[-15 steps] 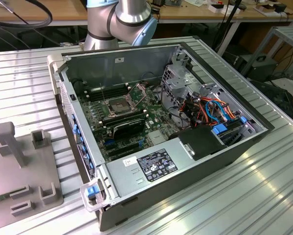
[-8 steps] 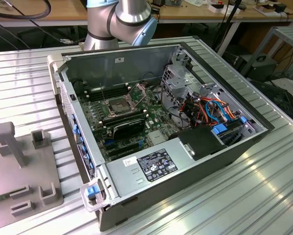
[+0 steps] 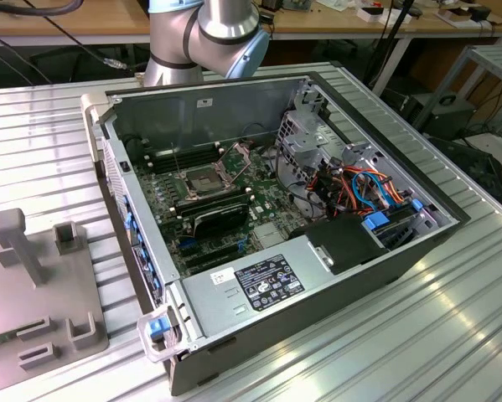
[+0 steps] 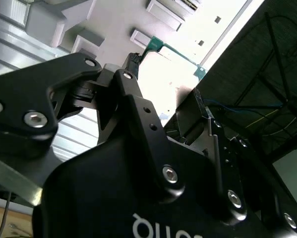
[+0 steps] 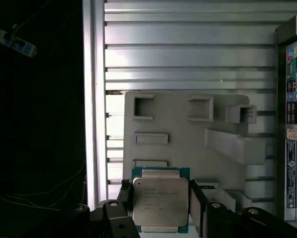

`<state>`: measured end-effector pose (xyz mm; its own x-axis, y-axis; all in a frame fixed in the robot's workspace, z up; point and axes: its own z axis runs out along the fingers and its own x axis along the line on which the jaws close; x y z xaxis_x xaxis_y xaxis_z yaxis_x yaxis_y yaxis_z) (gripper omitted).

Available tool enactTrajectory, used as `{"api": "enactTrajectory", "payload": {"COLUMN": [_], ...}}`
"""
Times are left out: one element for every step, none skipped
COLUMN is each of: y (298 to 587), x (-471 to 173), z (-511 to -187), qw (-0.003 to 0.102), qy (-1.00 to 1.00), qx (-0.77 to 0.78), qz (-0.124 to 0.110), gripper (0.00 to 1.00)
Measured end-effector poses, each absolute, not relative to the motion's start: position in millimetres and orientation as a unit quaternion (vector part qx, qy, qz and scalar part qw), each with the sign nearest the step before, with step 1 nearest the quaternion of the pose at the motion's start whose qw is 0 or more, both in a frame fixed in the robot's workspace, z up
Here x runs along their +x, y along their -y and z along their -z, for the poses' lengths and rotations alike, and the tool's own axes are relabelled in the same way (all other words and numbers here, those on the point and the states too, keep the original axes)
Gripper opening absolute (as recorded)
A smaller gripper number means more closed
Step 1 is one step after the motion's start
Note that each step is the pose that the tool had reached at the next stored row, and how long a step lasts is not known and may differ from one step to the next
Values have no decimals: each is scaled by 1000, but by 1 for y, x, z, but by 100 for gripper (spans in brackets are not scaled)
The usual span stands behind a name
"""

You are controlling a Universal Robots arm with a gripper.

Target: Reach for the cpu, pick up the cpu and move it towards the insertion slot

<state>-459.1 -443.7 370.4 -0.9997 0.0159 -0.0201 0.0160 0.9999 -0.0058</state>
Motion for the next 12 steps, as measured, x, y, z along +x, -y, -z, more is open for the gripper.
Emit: {"api": "enactTrajectory", "payload": {"y": [444,444,444,444,444,444,444,444,444,444,444,444], "x": [-459,-459,-459,-459,-459,-459,-459,-459,-459,-459,-459,-459], "z": [-373,-375,-379,-381,-385,-386,-386,-386,-386,-386,-386,-386], "qw": [10,10,10,10,10,10,10,10,10,10,10,10], "qy": [-1000,-1000,-1000,-1000,-1000,-1000,-1000,-1000,-1000,-1000,-1000,-1000], "qx": [8,8,8,8,8,8,8,8,8,8,8,8], "qz": [3,3,3,3,3,3,3,3,3,3,3,3], "gripper": [55,55,55,55,55,55,55,55,55,55,55,55]}}
